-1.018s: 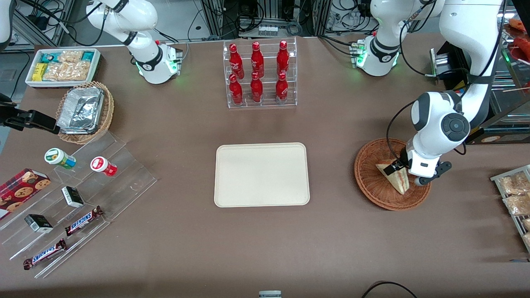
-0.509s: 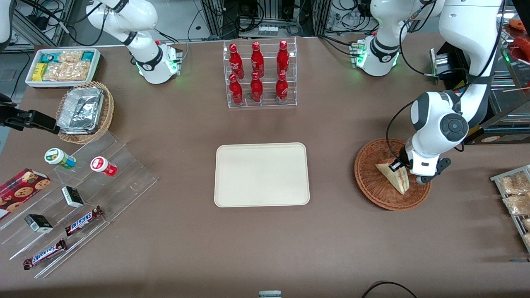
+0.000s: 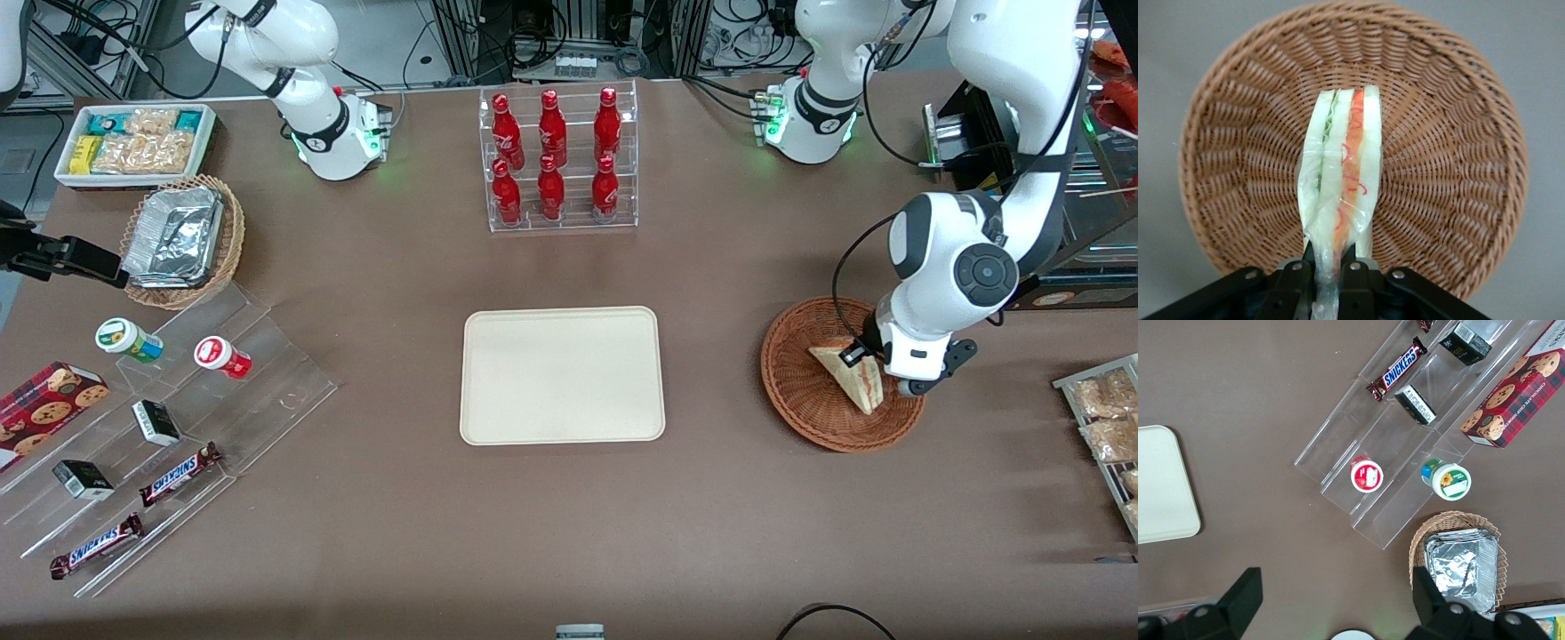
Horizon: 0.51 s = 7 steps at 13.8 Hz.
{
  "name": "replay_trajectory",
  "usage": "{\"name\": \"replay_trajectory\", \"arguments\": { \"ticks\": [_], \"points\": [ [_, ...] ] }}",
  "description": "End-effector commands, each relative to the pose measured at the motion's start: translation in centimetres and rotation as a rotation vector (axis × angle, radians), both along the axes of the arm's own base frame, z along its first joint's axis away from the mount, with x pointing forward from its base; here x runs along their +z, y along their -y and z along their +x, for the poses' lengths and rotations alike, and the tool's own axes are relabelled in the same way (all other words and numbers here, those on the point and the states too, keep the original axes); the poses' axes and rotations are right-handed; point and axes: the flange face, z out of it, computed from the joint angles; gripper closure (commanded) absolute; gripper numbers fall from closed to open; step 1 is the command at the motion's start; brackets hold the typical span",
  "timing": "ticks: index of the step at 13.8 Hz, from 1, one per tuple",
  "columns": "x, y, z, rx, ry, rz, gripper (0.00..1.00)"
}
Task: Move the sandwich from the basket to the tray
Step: 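Lift the sandwich with the left gripper and carry it toward the cream tray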
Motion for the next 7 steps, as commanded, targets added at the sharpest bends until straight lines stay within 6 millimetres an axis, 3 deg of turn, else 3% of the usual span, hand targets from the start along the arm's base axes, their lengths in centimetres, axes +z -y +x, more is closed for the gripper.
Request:
{"name": "replay_trajectory", "arguments": {
  "ticks": [1,4,7],
  "points": [
    [3.5,2.8,-0.6,-0.143,-0.02,0.031,1.0],
    [5.8,8.0,-0.9,-0.265,-0.035,0.036,1.0],
    [7.4,14.9,-1.9,-0.38,-0.016,0.034,1.0]
  ]
}}
